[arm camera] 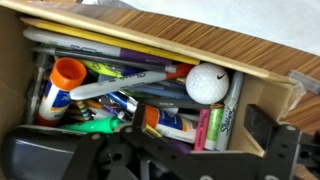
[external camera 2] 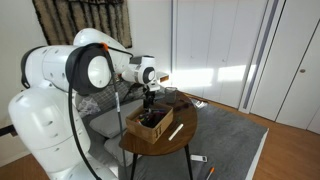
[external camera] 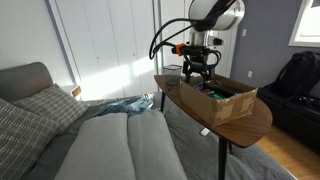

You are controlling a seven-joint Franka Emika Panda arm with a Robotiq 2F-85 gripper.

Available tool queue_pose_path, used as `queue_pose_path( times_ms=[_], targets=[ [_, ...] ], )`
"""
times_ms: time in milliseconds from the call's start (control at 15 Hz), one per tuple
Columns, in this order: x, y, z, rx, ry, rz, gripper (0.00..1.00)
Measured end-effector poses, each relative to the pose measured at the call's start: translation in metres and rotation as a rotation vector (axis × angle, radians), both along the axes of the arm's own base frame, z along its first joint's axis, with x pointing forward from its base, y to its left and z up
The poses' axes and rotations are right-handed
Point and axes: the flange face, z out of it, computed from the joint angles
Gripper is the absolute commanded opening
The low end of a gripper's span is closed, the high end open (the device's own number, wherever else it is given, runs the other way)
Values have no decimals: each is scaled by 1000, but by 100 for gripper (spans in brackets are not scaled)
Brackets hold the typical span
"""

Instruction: Pick up the white ball from the cardboard box and put it in the gray pen holder

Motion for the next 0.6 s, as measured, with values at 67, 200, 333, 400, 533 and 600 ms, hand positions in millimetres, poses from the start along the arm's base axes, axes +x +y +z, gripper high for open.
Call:
queue_pose_path(
  times_ms=[67,200,333,400,533,600],
  targets=[
    [3,2,-6,3,-3,7,99],
    [7,8,-14,7,-4,30,98],
    [10,16,-21,12,-10,53,98],
    [12,21,-22,15,-15,64,99],
    [12,30,-20,18,-28,84,100],
    [12,34,-18,18,-38,93,100]
  ],
)
